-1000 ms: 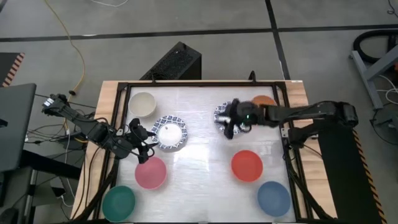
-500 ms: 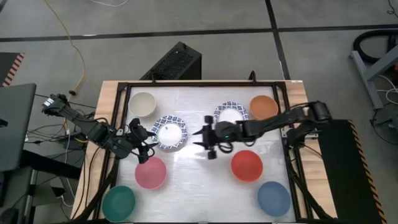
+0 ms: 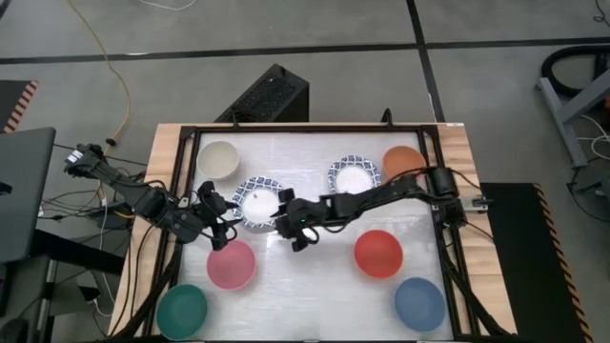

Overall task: Nest bowls inside each other
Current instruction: Stack the left white patterned bowl on top of the top white patterned bowl

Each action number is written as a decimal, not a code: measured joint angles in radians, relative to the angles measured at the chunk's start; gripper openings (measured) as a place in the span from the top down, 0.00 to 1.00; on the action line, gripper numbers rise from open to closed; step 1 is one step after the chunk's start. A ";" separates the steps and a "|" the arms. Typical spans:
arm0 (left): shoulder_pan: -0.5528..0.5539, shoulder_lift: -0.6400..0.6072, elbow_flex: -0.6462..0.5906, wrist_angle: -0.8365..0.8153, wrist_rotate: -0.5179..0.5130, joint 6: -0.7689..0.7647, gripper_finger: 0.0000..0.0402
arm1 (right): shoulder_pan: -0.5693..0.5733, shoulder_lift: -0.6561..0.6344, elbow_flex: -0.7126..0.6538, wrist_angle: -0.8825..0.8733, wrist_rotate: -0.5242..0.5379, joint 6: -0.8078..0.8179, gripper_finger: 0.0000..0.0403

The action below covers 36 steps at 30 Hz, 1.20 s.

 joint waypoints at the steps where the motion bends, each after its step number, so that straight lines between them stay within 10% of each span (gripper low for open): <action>1: 0.000 0.000 0.000 0.000 0.002 0.000 0.52 | 0.000 0.020 0.022 -0.011 0.000 -0.001 0.53; 22: 0.000 0.000 0.000 -0.002 0.013 -0.004 0.52 | -0.018 0.198 0.163 -0.135 0.176 -0.070 0.56; 36: 0.000 0.000 0.000 -0.003 0.013 -0.011 0.52 | 0.002 0.198 0.163 -0.156 0.216 -0.068 0.97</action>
